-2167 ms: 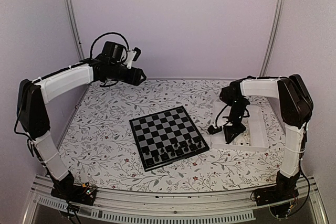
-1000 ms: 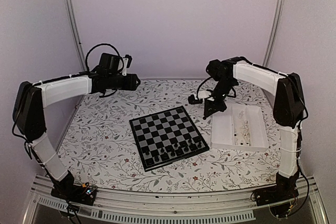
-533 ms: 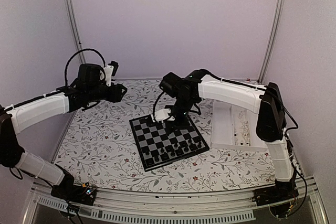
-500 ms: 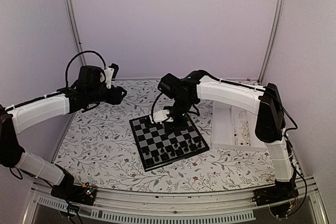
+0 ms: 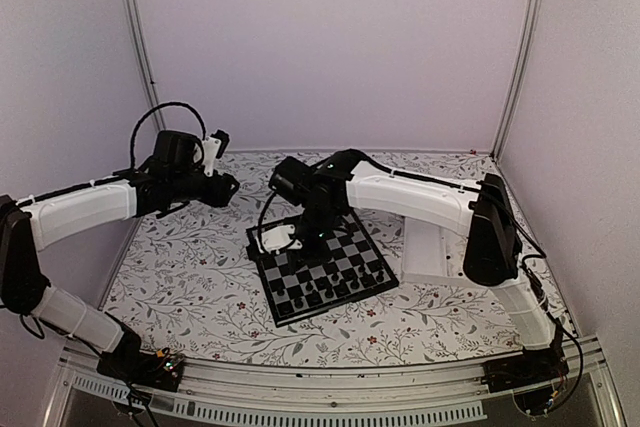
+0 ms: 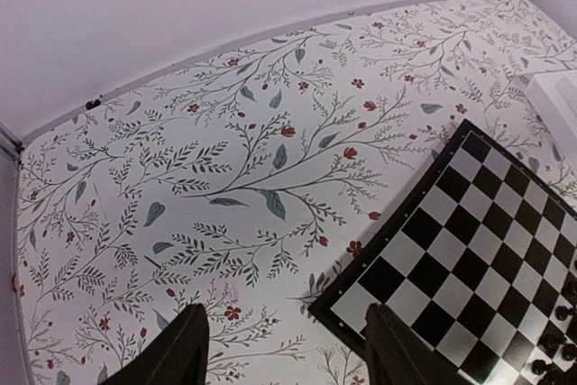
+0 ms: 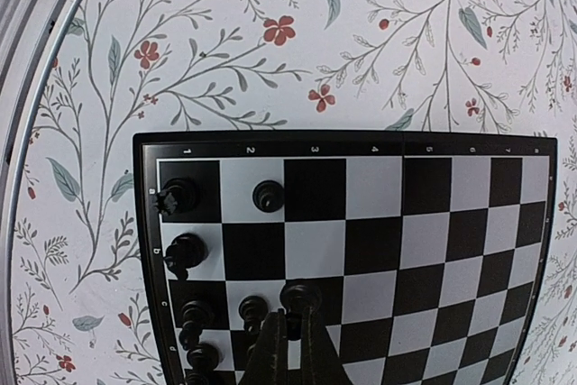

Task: Set up the chess pieces on the board
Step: Place the chess piece on the chessboard.

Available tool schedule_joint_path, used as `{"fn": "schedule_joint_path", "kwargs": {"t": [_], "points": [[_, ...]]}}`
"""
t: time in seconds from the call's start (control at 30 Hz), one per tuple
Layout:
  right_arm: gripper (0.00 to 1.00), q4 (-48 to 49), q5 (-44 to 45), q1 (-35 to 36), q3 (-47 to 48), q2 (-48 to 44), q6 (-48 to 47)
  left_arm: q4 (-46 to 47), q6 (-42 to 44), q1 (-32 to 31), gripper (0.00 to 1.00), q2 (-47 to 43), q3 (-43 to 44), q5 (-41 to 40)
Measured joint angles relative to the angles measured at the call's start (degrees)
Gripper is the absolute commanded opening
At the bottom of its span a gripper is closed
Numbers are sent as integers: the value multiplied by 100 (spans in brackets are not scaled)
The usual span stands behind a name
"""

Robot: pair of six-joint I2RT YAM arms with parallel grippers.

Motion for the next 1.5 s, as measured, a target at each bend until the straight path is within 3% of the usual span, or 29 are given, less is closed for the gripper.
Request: {"fn": "schedule_joint_path", "kwargs": {"t": [0.37, 1.5], "points": [[2, -173, 66, 195, 9, 354, 42, 22, 7, 0, 61, -378, 0, 63], [14, -197, 79, 205, 22, 549, 101, 17, 7, 2, 61, -378, 0, 411]]}}
